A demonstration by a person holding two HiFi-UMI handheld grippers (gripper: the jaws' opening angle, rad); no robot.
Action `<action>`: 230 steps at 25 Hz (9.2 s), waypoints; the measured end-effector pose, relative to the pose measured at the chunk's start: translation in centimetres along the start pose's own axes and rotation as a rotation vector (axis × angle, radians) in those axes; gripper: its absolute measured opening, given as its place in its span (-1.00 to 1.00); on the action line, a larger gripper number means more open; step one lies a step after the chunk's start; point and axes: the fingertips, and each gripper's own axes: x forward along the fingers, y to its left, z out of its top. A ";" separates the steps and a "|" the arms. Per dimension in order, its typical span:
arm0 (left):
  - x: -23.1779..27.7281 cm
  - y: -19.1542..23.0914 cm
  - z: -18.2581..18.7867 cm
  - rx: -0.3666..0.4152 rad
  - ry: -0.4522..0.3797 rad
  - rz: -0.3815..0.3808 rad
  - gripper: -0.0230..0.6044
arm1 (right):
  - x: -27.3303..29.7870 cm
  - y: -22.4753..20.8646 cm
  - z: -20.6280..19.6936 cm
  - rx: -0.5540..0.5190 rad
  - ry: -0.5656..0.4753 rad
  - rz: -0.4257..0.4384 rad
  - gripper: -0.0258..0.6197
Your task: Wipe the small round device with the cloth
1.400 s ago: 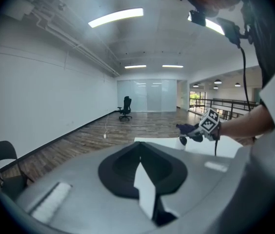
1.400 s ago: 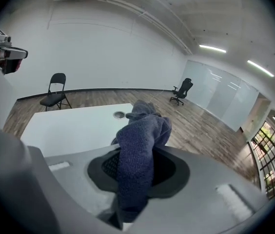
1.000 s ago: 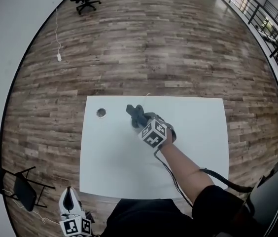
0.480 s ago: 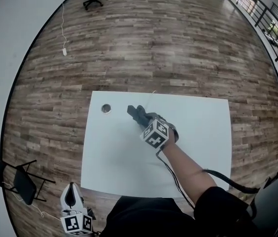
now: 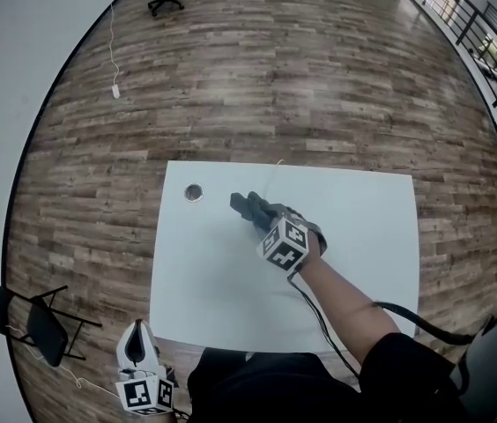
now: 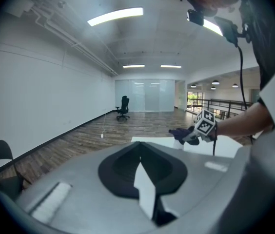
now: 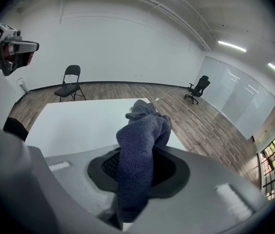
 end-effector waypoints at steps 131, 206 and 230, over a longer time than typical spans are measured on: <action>20.8 -14.4 1.5 0.111 -0.029 -0.525 -0.90 | -3.1 -3.4 -3.8 -0.012 0.295 -0.220 -0.64; 19.0 -13.2 -0.4 0.161 0.030 -0.423 -0.90 | -3.8 -5.2 -6.1 0.077 0.191 -0.281 -0.64; 16.4 -9.3 -0.9 0.135 0.032 -0.332 -0.90 | 0.0 1.8 -3.7 -0.021 0.180 -0.141 -0.64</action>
